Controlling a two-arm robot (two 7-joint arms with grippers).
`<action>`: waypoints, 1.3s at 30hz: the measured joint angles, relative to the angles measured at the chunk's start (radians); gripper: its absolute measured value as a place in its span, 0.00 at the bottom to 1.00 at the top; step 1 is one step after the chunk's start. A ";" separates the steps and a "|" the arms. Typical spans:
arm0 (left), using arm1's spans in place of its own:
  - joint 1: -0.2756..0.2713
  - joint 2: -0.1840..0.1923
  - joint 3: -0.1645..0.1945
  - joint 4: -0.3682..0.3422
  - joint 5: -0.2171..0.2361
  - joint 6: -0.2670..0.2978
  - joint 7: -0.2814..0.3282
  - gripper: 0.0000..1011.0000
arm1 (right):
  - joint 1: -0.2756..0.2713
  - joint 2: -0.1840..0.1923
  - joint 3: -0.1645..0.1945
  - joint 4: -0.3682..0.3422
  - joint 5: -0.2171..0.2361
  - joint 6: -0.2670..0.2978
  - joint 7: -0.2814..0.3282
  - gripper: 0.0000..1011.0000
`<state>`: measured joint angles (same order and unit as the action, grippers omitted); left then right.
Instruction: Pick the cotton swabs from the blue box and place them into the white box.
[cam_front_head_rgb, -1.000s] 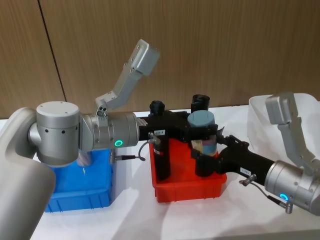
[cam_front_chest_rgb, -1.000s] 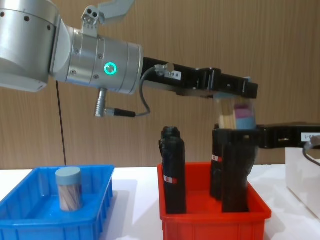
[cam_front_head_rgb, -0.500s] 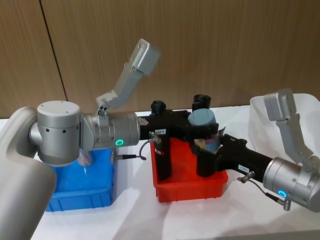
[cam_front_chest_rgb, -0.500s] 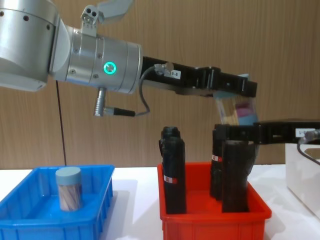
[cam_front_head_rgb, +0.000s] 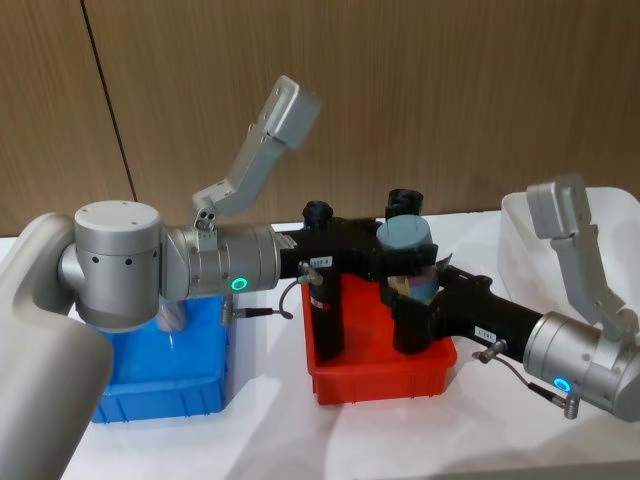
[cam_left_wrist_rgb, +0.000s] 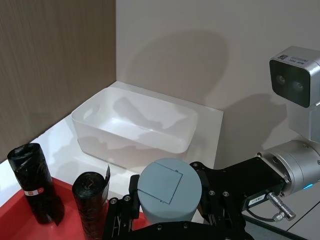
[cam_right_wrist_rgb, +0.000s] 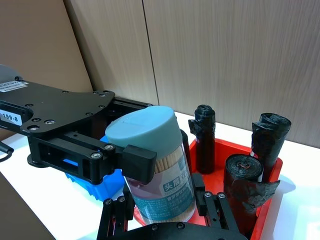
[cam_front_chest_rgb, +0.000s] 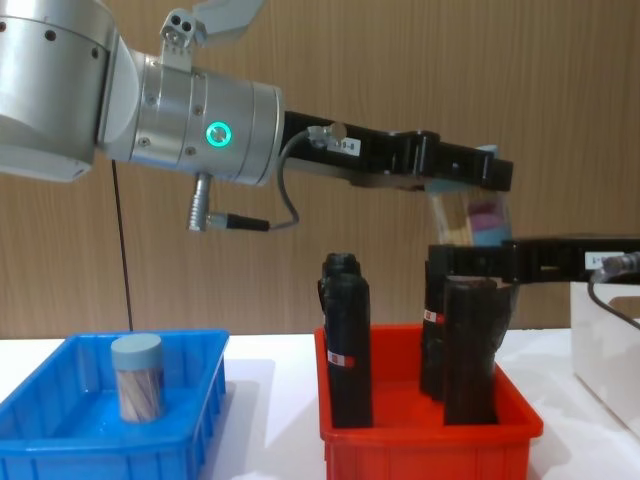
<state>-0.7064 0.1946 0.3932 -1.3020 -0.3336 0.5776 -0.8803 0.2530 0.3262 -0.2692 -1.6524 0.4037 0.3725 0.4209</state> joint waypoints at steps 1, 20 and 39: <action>0.000 0.000 0.000 0.000 0.000 0.000 0.000 0.66 | 0.000 0.000 0.000 0.000 0.000 0.000 -0.001 0.67; 0.001 0.000 0.003 0.001 0.002 0.004 -0.002 0.99 | 0.008 -0.001 -0.002 0.004 0.014 -0.008 -0.014 0.67; 0.000 0.000 0.002 0.000 0.001 0.002 -0.002 0.99 | 0.001 0.007 0.002 0.028 0.038 -0.033 -0.049 0.67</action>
<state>-0.7064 0.1946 0.3949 -1.3017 -0.3327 0.5794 -0.8820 0.2539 0.3333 -0.2668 -1.6243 0.4415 0.3399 0.3720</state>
